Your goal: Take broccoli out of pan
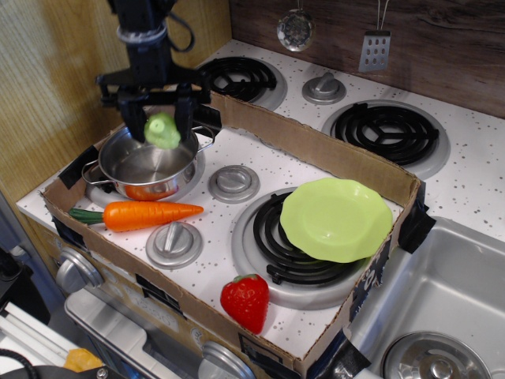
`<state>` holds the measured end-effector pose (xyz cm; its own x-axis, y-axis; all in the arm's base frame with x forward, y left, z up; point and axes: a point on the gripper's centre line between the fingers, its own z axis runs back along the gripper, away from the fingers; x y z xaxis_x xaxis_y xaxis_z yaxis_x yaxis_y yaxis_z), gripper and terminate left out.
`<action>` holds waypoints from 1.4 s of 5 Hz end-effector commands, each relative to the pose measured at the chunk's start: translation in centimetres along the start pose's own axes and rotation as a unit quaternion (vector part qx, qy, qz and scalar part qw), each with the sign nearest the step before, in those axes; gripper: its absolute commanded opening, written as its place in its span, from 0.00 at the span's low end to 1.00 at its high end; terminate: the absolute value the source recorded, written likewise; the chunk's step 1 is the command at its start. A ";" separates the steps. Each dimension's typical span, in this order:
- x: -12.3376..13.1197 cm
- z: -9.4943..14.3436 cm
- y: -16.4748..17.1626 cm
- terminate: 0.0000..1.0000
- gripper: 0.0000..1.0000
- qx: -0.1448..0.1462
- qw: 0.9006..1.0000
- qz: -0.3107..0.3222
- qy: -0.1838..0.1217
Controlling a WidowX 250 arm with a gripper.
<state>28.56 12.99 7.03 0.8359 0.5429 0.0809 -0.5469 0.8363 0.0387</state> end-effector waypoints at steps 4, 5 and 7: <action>-9.2 3.4 -9.8 0.00 0.00 -0.053 0.994 0.100 -0.002; -11.3 2.1 -10.2 0.00 0.00 -0.067 0.990 0.123 -0.002; -14.8 0.3 -12.2 0.00 0.00 -0.089 0.981 0.171 -0.010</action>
<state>22.14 -5.18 4.49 0.6034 0.7954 0.0573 -0.7851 0.6052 -0.1318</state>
